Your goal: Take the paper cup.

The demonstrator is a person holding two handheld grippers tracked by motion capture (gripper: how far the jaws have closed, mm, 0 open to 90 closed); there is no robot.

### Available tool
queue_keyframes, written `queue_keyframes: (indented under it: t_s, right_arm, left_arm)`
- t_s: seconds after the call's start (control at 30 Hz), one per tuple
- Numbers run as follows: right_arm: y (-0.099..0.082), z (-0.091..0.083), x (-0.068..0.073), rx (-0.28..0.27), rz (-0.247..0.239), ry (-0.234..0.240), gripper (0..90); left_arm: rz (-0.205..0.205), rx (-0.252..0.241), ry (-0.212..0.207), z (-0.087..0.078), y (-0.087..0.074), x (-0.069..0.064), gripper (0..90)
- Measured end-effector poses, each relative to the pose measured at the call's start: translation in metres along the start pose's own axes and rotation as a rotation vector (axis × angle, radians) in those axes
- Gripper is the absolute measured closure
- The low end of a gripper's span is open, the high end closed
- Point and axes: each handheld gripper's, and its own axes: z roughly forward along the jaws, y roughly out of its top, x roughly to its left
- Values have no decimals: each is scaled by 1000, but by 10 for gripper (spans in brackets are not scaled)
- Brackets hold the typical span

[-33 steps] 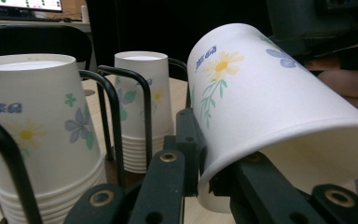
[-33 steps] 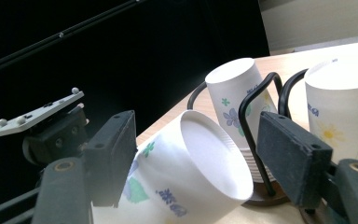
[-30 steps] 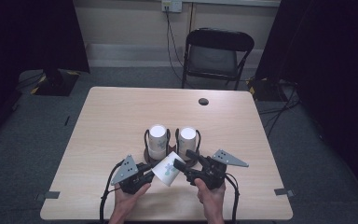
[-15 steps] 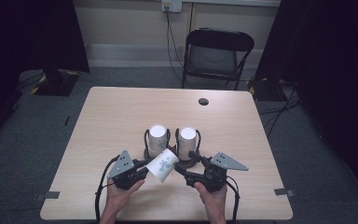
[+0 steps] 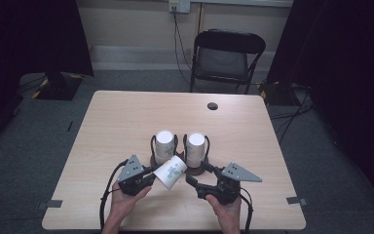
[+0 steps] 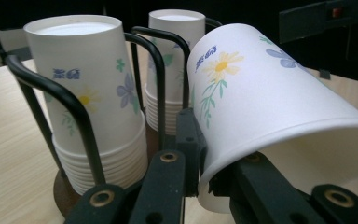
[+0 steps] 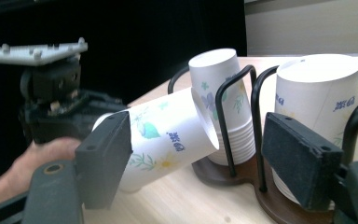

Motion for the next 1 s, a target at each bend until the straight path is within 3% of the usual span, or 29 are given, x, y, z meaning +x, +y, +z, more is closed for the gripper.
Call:
queue_keyframes:
  t_s: [0.13, 0.17, 0.23, 0.37, 0.43, 0.5, 0.57, 0.63, 0.67, 0.83, 0.97, 1.0]
  right_arm:
    - [-2, -1, 2, 18, -49, 29, 247]
    - [-2, -2, 5, 34, -92, 41, 260]
    - [-1, -2, 7, 43, -119, 42, 260]
    - [-2, 1, 12, 76, -181, 44, 268]
    - [-4, 3, 14, 102, -206, 48, 272]
    - [-6, 5, 16, 118, -228, 51, 279]
    - [-7, 6, 18, 127, -245, 51, 283]
    - [-7, 7, 20, 128, -265, 53, 287]
    - [-7, 8, 21, 131, -275, 48, 290]
    - [-6, 6, 29, 142, -351, 42, 293]
    - [-5, 8, 33, 164, -398, 42, 289]
    - [-5, 9, 33, 175, -411, 42, 288]
  left_arm:
    - [18, 21, -1, -2, 3, 1, 858]
    - [28, 23, -7, -3, 4, 3, 860]
    - [29, 36, -5, -2, 3, 4, 860]
    - [37, 89, -14, -1, 3, 5, 864]
    - [54, 138, 10, 0, 6, 5, 865]
    - [58, 149, -28, 1, 10, 5, 866]
    - [70, 161, -27, 1, 13, 5, 866]
    - [85, 163, -68, 1, 19, 3, 865]
    - [85, 163, -68, 1, 19, 3, 865]
    - [159, 261, -129, 9, 28, -3, 865]
    - [175, 304, -153, 13, 30, -4, 863]
    - [180, 334, -170, 15, 30, -3, 863]
